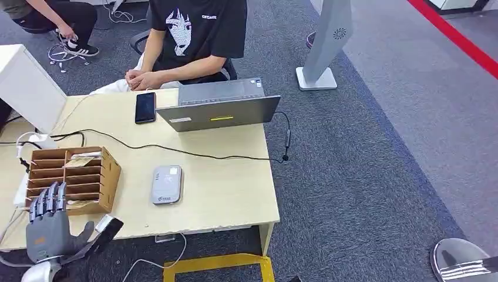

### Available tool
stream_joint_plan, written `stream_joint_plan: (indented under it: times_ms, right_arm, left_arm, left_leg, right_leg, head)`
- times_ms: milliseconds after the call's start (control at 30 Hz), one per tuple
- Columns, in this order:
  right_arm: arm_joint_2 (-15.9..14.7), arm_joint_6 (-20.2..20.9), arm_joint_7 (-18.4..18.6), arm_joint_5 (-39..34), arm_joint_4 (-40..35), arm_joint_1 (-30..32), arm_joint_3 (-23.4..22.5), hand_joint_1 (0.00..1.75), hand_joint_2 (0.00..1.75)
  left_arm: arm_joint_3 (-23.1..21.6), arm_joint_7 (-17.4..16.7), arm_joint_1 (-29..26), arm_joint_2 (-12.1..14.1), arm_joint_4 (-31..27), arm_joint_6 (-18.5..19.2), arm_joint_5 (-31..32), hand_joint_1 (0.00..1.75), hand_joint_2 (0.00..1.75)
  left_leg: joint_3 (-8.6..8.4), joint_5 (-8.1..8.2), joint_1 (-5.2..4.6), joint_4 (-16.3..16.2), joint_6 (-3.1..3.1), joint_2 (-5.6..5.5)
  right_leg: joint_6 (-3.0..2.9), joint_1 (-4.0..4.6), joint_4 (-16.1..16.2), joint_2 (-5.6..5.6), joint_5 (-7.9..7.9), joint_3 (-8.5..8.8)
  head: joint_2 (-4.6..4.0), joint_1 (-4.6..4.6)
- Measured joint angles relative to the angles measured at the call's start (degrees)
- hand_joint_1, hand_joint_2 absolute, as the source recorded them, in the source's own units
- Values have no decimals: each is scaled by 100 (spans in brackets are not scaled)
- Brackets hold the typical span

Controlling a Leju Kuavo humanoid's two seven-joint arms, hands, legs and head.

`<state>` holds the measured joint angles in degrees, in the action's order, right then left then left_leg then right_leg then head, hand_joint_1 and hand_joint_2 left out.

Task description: Pass the card to the sensor for recognition and then transmit it.

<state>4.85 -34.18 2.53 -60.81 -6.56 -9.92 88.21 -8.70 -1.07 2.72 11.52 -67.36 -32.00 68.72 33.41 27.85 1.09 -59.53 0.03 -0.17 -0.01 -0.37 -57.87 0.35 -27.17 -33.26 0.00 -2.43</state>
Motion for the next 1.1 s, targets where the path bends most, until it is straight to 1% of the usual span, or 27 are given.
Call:
stream_joint_plan:
  times_ms: [133, 233, 533, 667, 900, 1100]
  right_arm:
    - [-4, 0, -9, -33, 0, -7, 0, 0, 175]
    - [-9, 7, -42, -65, 0, -14, 0, 0, 175]
    - [-39, 15, -144, -175, 0, -41, 0, 0, 175]
    - [-48, 15, -164, -229, 0, -52, 0, 0, 175]
    - [-50, 15, -175, -243, 0, -70, 0, 0, 175]
    - [-50, 15, -175, -245, 0, -70, 0, 0, 175]
  left_arm:
    - [68, -24, 66, 17, 129, 4, 4, 0, 175]
    - [72, -57, 100, 28, 199, 11, 151, 0, 175]
    - [157, -129, 271, 243, 415, 59, 291, 0, 175]
    - [168, -2, 316, 232, 526, 29, 297, 0, 175]
    - [168, 7, 439, 149, 717, 20, 310, 0, 175]
    - [168, 15, 448, 140, 736, 15, 306, 0, 175]
  left_leg:
    - [0, 0, 0, 0, 0, 0]
    - [0, 0, 0, 0, 0, 0]
    - [0, 0, 0, 0, 0, 0]
    - [0, 0, 0, 0, 0, 0]
    - [0, 0, 0, -1, 0, 0]
    - [0, 0, 0, -1, 0, 0]
  right_leg:
    - [0, 0, 0, 0, 0, 0]
    - [0, 0, 0, 0, 0, 0]
    - [0, 0, 0, 0, 0, 0]
    - [0, 0, 0, 0, 0, 0]
    - [1, 0, 0, 0, 1, 0]
    - [1, 0, 0, 0, 1, 0]
  head:
    - [0, 4]
    - [0, 2]
    - [0, 4]
    - [0, 0]
    - [0, 2]
    - [0, 2]
